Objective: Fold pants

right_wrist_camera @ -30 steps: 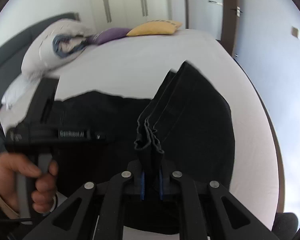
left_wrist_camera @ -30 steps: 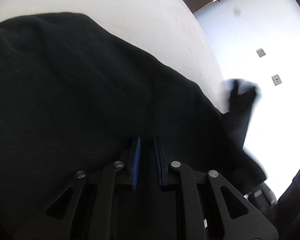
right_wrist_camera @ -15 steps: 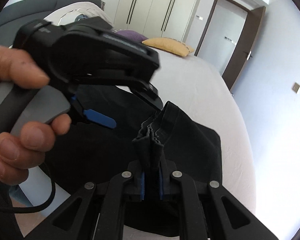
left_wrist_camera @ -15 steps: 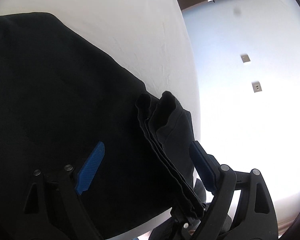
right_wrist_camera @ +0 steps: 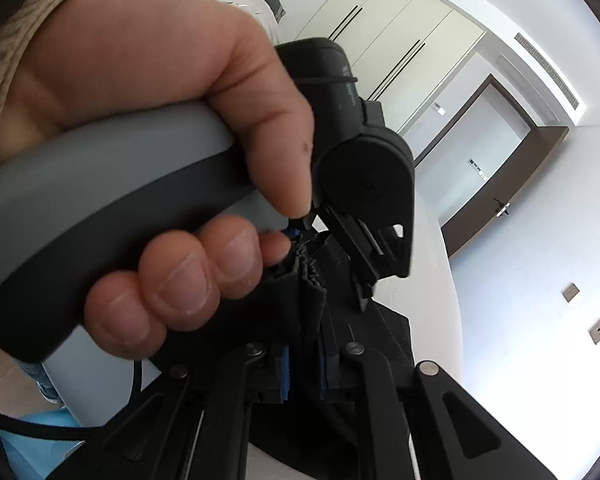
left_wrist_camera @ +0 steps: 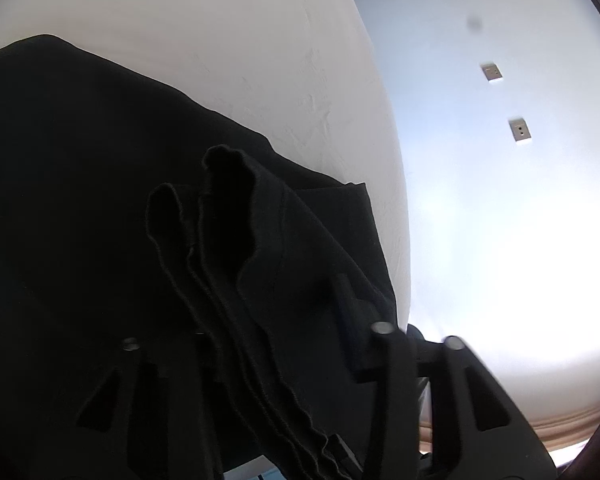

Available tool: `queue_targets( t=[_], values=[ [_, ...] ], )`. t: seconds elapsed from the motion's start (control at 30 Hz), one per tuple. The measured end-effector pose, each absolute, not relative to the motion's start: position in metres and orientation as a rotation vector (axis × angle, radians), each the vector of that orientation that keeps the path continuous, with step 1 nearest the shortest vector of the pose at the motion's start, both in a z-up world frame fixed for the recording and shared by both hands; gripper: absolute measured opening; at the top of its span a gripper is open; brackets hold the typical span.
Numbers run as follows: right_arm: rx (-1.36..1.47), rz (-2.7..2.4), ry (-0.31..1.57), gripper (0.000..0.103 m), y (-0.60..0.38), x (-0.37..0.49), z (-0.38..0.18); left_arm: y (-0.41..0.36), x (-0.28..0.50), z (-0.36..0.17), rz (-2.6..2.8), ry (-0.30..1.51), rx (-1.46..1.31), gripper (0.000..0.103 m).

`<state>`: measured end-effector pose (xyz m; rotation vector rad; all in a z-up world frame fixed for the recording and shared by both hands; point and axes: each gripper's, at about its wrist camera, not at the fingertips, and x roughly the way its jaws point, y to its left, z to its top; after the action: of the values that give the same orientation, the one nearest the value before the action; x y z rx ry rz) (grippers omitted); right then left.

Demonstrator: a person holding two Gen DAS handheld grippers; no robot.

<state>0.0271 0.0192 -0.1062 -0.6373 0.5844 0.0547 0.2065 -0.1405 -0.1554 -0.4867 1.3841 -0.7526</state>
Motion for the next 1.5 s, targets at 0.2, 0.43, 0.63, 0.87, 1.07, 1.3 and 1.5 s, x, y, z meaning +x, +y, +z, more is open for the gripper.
queue_targets(
  t=[0.2,0.43,0.63,0.87,1.07,1.3,1.5],
  values=[
    [-0.645,0.095,0.583,0.011,0.029,0.027,-0.102,-0.112,0.210,-0.146,-0.746,1.364,-0.441,0.010],
    [-0.671,0.184,0.566,0.011,0.058,0.034,-0.105,-0.064,0.229,-0.136,-0.725,1.343,-0.385,0.008],
    [-0.669,0.256,0.596,0.011,0.089,0.043,-0.121,-0.002,0.251,-0.144,-0.664,1.357,-0.379,0.008],
    [-0.683,0.313,0.639,0.012,0.088,0.049,-0.133,0.026,0.245,-0.149,-0.633,1.373,-0.376,0.008],
    [-0.630,0.359,0.756,0.017,0.093,0.062,-0.154,0.057,0.250,-0.154,-0.592,1.363,-0.404,0.016],
    [-0.247,0.535,0.828,0.050,0.027,0.044,-0.106,0.118,0.236,-0.105,-0.423,1.228,-0.327,0.070],
    [0.317,0.568,0.876,0.051,-0.126,0.081,-0.081,0.092,0.205,-0.071,-0.549,1.123,-0.323,0.070]
  ],
)
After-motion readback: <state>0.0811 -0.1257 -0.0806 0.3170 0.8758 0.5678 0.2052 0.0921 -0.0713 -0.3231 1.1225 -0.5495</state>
